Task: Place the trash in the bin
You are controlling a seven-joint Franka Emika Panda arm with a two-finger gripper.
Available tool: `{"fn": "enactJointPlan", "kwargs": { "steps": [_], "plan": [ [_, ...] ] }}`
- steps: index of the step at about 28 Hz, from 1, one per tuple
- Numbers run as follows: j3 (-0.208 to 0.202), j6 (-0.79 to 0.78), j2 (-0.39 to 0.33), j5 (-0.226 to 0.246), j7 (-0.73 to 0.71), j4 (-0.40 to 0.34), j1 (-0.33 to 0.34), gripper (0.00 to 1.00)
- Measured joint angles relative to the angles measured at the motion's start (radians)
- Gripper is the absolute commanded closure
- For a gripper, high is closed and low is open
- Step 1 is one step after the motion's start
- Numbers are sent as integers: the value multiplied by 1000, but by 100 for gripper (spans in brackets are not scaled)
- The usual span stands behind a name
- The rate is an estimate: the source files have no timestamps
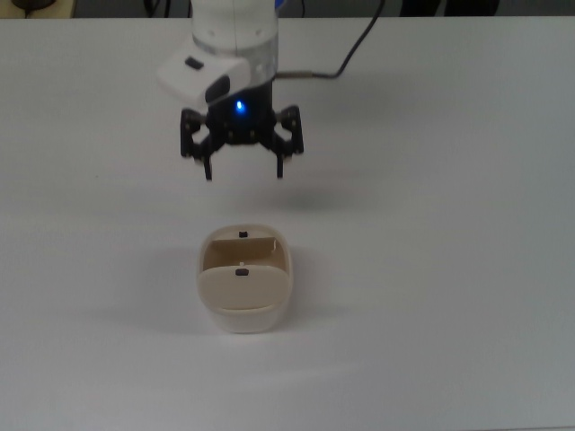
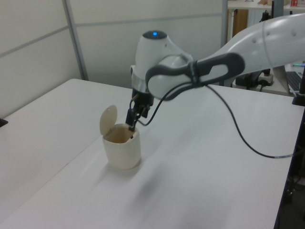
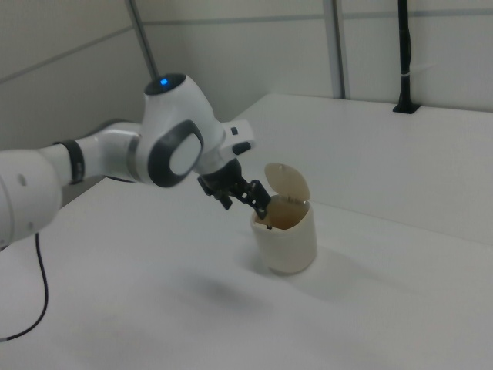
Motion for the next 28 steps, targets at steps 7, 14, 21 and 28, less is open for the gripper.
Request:
{"fn": "enactJointPlan", "kwargs": {
  "steps": [7, 14, 21, 28],
  "plan": [
    [-18, -258, -131, 0, 24, 1, -2, 0],
    [-52, -415, -223, 0, 25, 1, -2, 0],
    [-53, -431, -237, 0, 25, -3, -2, 0],
    [-55, -431, -234, 0, 25, 1, -2, 0]
  ]
}}
